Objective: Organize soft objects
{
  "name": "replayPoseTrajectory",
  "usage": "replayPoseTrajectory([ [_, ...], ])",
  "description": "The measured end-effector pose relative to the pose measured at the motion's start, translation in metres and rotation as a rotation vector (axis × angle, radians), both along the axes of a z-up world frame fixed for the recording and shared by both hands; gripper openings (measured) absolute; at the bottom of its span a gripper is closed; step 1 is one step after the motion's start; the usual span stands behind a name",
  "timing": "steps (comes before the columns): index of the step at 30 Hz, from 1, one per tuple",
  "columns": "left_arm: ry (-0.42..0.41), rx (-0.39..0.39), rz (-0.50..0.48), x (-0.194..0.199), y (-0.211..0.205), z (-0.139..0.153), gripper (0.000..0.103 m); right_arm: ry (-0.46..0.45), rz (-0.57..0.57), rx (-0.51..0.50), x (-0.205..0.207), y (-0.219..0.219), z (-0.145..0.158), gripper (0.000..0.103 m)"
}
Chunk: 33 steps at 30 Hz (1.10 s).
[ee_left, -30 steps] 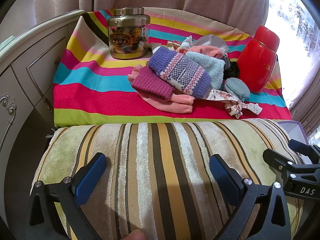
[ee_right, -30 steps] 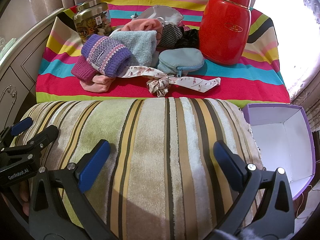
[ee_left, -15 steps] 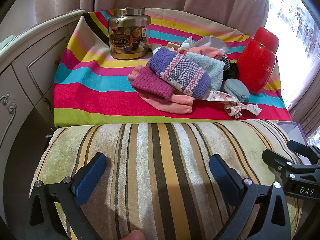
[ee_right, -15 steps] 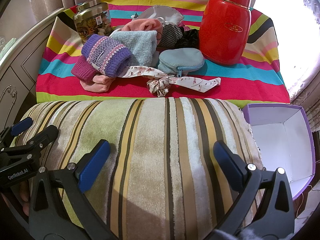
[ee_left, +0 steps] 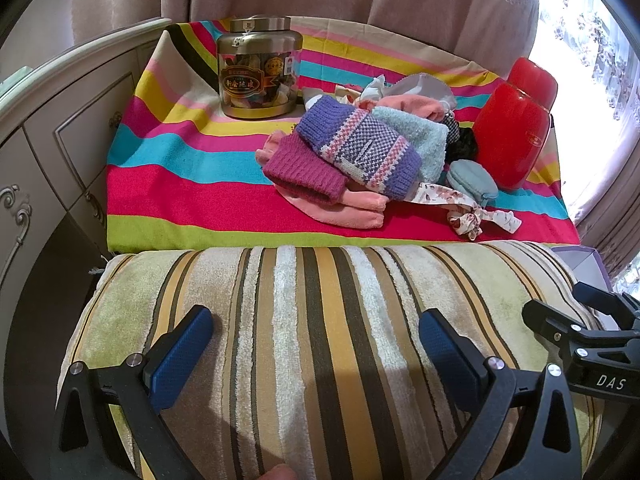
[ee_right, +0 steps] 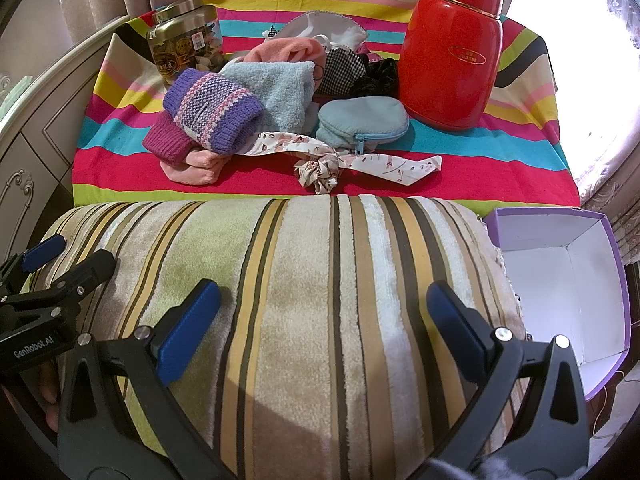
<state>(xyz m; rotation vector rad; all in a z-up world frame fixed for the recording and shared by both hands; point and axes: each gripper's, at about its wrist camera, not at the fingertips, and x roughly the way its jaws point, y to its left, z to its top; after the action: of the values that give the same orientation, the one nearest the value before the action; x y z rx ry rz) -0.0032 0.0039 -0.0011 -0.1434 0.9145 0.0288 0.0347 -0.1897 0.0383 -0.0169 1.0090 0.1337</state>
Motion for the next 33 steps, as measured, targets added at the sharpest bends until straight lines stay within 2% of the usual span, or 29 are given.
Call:
replayPoseTrajectory([
  [18, 0.000, -0.023, 0.005, -0.002, 0.002, 0.001, 0.103, -0.035, -0.002, 0.011, -0.005, -0.003, 0.001, 0.103],
  [27, 0.056, -0.035, 0.028, 0.009, 0.003, 0.002, 0.103, -0.054, -0.004, 0.011, -0.005, -0.002, -0.001, 0.103],
  [29, 0.035, -0.068, 0.044, 0.015, 0.007, 0.006, 0.103, -0.049, -0.005, 0.015, -0.004, -0.003, -0.001, 0.103],
  [33, 0.002, -0.196, 0.043, 0.039, 0.016, 0.012, 0.103, -0.015, 0.014, 0.013, 0.005, -0.003, 0.000, 0.103],
])
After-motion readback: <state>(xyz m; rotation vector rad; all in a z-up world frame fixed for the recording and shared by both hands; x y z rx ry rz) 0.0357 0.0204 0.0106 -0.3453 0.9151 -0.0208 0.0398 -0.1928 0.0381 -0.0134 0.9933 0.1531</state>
